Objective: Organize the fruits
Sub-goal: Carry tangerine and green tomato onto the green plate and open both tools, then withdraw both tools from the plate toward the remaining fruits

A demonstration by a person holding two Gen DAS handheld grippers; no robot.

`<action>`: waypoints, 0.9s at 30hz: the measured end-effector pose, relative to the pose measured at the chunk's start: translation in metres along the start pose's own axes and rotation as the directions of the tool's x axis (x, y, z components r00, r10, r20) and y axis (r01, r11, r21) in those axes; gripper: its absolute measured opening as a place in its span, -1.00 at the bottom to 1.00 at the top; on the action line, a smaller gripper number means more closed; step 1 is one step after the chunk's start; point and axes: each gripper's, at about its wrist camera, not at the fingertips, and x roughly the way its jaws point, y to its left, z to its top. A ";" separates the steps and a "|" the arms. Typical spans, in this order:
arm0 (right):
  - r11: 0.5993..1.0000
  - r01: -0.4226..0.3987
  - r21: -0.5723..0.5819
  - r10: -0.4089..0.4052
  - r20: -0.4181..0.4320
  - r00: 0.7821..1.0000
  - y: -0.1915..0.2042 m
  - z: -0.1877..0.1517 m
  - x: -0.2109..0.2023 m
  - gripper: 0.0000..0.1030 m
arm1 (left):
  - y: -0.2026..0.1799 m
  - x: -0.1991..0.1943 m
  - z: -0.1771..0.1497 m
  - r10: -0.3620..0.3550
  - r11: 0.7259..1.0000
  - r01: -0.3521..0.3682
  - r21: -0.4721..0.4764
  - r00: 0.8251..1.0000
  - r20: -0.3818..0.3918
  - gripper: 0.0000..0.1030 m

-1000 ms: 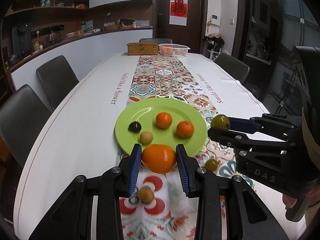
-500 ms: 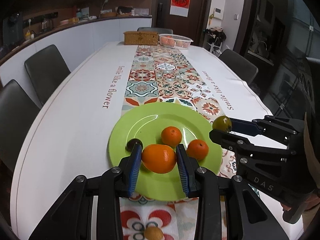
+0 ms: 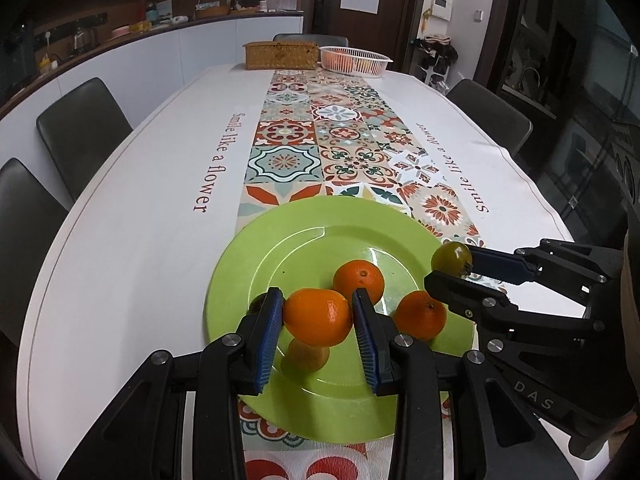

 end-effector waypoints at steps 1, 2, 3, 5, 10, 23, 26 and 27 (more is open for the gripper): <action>1.000 -0.001 0.000 0.001 -0.002 1.000 0.000 0.000 0.001 -0.41 | 0.000 0.000 0.000 0.000 1.000 0.000 0.001 1.000 0.000 -0.32; 1.000 -0.002 0.002 0.002 -0.001 1.000 0.000 0.000 0.002 -0.41 | 0.000 0.000 0.000 0.002 1.000 -0.002 0.001 1.000 0.000 -0.31; 1.000 -0.004 0.005 0.004 -0.003 1.000 -0.001 0.000 0.002 -0.40 | 0.000 -0.001 0.000 0.006 1.000 -0.006 0.002 1.000 0.002 -0.30; 1.000 -0.010 0.017 0.010 -0.002 1.000 -0.003 -0.001 0.002 -0.34 | 0.000 -0.004 0.000 0.011 1.000 -0.011 0.004 1.000 0.014 -0.25; 1.000 0.005 0.027 -0.006 0.024 1.000 -0.006 -0.004 -0.010 -0.23 | -0.003 -0.018 -0.003 0.042 0.999 -0.042 0.018 0.998 0.041 -0.21; 0.999 0.023 -0.025 -0.019 0.139 0.990 0.005 -0.036 -0.085 -0.19 | -0.025 -0.087 -0.033 0.110 0.993 -0.115 0.031 0.984 0.138 0.30; 0.999 0.029 -0.028 -0.024 0.168 0.985 0.007 -0.047 -0.105 -0.08 | -0.036 -0.102 -0.044 0.117 0.991 -0.127 0.051 0.980 0.160 0.37; 0.999 0.030 -0.029 -0.024 0.173 0.985 0.008 -0.050 -0.109 -0.08 | -0.039 -0.107 -0.047 0.121 0.990 -0.132 0.058 0.979 0.167 0.40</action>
